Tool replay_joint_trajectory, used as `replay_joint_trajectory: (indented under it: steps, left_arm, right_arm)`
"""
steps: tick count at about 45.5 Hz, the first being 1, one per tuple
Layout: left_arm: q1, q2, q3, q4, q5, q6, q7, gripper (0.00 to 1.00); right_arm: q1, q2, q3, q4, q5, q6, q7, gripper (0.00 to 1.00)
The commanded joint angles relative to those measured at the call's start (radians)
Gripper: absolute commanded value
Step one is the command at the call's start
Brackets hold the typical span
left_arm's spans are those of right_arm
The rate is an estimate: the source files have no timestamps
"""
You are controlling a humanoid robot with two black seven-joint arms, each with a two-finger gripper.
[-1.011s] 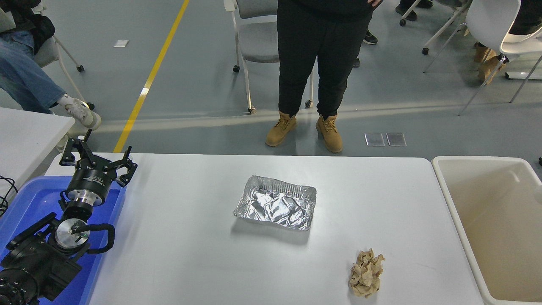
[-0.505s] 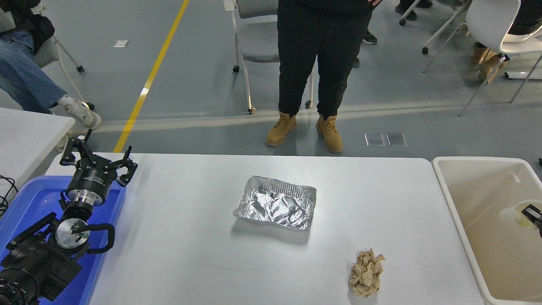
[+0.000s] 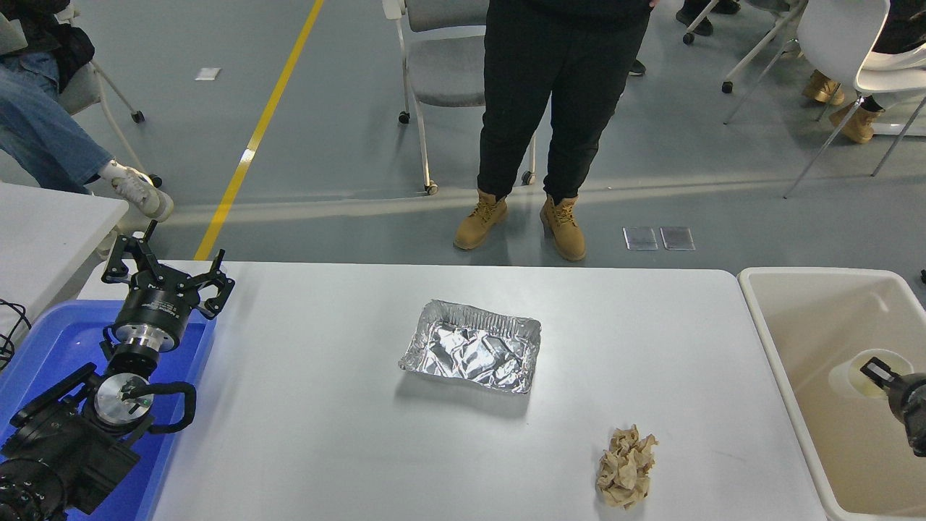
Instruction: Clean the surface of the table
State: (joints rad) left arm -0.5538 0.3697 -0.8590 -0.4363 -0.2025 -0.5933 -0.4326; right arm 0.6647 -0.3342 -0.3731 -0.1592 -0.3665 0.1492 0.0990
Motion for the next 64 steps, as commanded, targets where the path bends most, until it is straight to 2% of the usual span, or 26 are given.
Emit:
replay_joint_trajectory:
  steps: [1, 3, 5, 9, 16, 31, 43, 49, 53, 64]
  left_arm:
    - [0.000, 0.000, 0.000, 0.001, 0.000, 0.000, 0.000, 1.00]
    - [0.000, 0.000, 0.000, -0.001, 0.000, 0.000, 0.000, 1.00]
    - [0.000, 0.000, 0.000, 0.001, 0.000, 0.000, 0.000, 1.00]
    - [0.000, 0.000, 0.000, -0.001, 0.000, 0.000, 0.000, 1.00]
    - [0.000, 0.000, 0.000, 0.001, 0.000, 0.001, 0.000, 1.00]
    - [0.000, 0.000, 0.000, 0.001, 0.000, 0.001, 0.000, 1.00]
    - [0.000, 0.000, 0.000, 0.001, 0.000, 0.001, 0.000, 1.00]
    - [0.000, 0.000, 0.000, 0.001, 0.000, 0.001, 0.000, 1.00]
    - [0.000, 0.000, 0.000, 0.001, 0.000, 0.000, 0.000, 1.00]
    - [0.000, 0.000, 0.000, -0.001, 0.000, 0.001, 0.000, 1.00]
  right_arm:
    - [-0.005, 0.003, 0.008, -0.003, 0.012, -0.068, -0.002, 0.28]
    - [-0.011, 0.003, 0.008, -0.002, 0.012, -0.098, 0.001, 0.46]
    - [-0.017, 0.003, 0.008, -0.002, 0.012, -0.124, 0.001, 0.58]
    - [-0.030, 0.012, 0.010, -0.003, 0.012, -0.163, 0.001, 0.71]
    - [-0.056, 0.027, 0.011, -0.003, 0.015, -0.226, 0.002, 0.85]
    - [-0.073, 0.075, 0.013, -0.006, 0.015, -0.299, 0.004, 0.87]
    - [-0.056, 0.106, 0.032, -0.008, 0.018, -0.442, 0.004, 0.87]
    - [0.007, 0.104, 0.121, -0.005, 0.049, -0.427, 0.002, 0.87]
    - [0.053, 0.101, 0.189, -0.005, 0.098, -0.408, -0.002, 0.97]
    - [0.197, 0.095, 0.329, -0.005, 0.222, -0.320, -0.061, 0.98]
